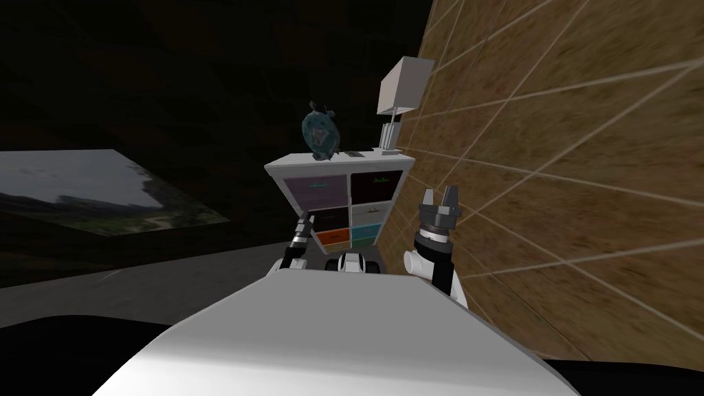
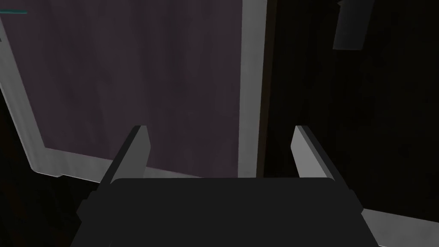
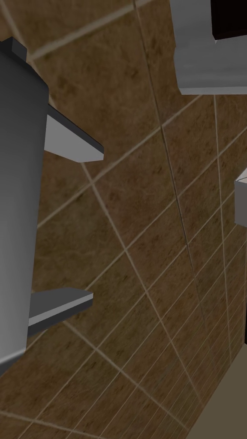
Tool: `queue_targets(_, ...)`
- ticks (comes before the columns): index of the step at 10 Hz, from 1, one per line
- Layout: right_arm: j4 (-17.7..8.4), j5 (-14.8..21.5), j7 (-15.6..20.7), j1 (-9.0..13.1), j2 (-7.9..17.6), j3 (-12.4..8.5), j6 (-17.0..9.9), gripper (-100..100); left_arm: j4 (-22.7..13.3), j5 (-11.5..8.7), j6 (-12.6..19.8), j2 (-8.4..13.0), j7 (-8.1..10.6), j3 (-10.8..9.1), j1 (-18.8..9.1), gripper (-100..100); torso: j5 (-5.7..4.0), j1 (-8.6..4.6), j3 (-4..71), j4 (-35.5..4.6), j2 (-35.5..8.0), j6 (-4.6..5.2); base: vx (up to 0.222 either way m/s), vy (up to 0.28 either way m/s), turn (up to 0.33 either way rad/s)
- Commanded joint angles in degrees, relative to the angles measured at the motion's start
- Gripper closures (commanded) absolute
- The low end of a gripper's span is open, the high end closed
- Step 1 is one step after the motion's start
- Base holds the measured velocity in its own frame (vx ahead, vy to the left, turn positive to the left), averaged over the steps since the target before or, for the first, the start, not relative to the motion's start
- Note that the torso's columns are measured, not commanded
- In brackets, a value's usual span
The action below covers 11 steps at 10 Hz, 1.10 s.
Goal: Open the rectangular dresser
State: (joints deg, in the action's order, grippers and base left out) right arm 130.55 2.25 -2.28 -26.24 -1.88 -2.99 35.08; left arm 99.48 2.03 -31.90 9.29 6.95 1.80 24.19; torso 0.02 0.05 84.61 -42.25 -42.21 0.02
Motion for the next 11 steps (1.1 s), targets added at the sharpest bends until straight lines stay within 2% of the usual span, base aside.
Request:
queue_targets(1,0.00,0.00,0.00,0.00,0.00,0.00,0.00,0,-3.35,-0.31,-1.16,0.02,0.00,-0.05,-0.53,-100,-0.01,-0.02,-0.07,-0.04,-0.11,-0.01,0.002,-0.046,0.013)
queue_targets(4,0.00,0.00,0.00,0.01,0.00,0.00,0.00,0,-7.23,-0.74,-2.54,-0.75,0.10,-0.18,-1.13,-100,-0.03,-0.08,-0.06,-0.04,-0.10,-0.02,-0.001,-0.056,0.010)
queue_targets(7,0.00,0.00,0.00,0.00,0.00,0.00,0.00,0,-10.92,-1.15,-3.83,-2.45,0.18,-0.31,-1.69,-100,-0.01,-0.01,-0.02,-0.02,-0.05,-0.02,0.002,-0.047,0.010)
queue_targets(9,0.00,0.00,0.00,0.00,0.00,0.00,0.00,0,-12.93,-1.37,-4.52,-4.12,0.23,-0.38,-2.01,-100,-0.01,-0.02,-0.04,-0.03,-0.08,-0.02,0.000,-0.039,0.008)
queue_targets(10,0.00,0.00,0.00,0.00,0.00,0.00,0.00,0,-14.34,-1.53,-5.00,-6.34,0.26,-0.43,-2.22,-100,-0.02,-0.05,-0.04,-0.03,-0.08,-0.01,-0.003,-0.042,0.010)
queue_targets(11,0.00,0.00,0.00,0.00,0.00,0.00,0.00,0,-14.76,-1.57,-5.14,-7.45,0.27,-0.45,-2.29,-100,-0.03,-0.07,-0.05,-0.03,-0.08,-0.01,0.002,-0.038,0.005)
